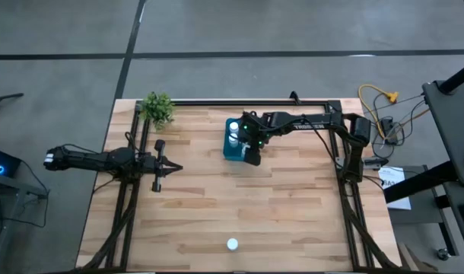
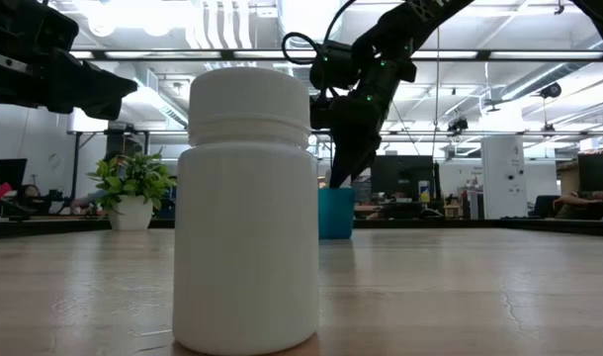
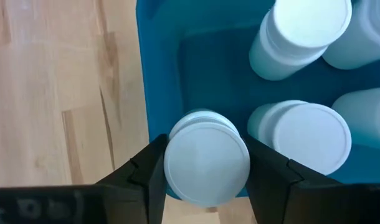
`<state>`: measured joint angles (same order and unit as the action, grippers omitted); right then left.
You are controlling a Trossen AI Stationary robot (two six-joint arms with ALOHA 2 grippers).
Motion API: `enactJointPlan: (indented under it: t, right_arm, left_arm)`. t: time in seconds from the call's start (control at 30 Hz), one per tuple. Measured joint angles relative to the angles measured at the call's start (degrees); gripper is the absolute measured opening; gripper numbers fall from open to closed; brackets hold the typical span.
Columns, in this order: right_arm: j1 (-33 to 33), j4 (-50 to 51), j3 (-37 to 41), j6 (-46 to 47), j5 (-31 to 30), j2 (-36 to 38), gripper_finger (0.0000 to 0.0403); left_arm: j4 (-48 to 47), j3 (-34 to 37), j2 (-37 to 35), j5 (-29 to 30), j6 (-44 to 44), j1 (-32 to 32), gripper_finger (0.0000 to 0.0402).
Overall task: Pick and place pill bottles into a basket
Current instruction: Put the top white pill bottle into the blue bin
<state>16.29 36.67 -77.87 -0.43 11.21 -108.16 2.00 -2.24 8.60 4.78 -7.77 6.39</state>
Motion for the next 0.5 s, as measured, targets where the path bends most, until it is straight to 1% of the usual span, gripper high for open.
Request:
enactJointPlan:
  t: [0.27, 0.5]
  right_arm:
    - [0.0, -0.4, 1.4, 0.4, 0.0, 0.0, 0.0155]
    - [0.0, -1.3, 2.0, 0.9, 1.3, 0.0, 0.0155]
  left_arm:
    - [0.0, 0.0, 0.0, 0.0, 0.0, 0.0, 0.0001]
    - [0.0, 0.0, 0.0, 0.0, 0.0, 0.0, 0.0001]
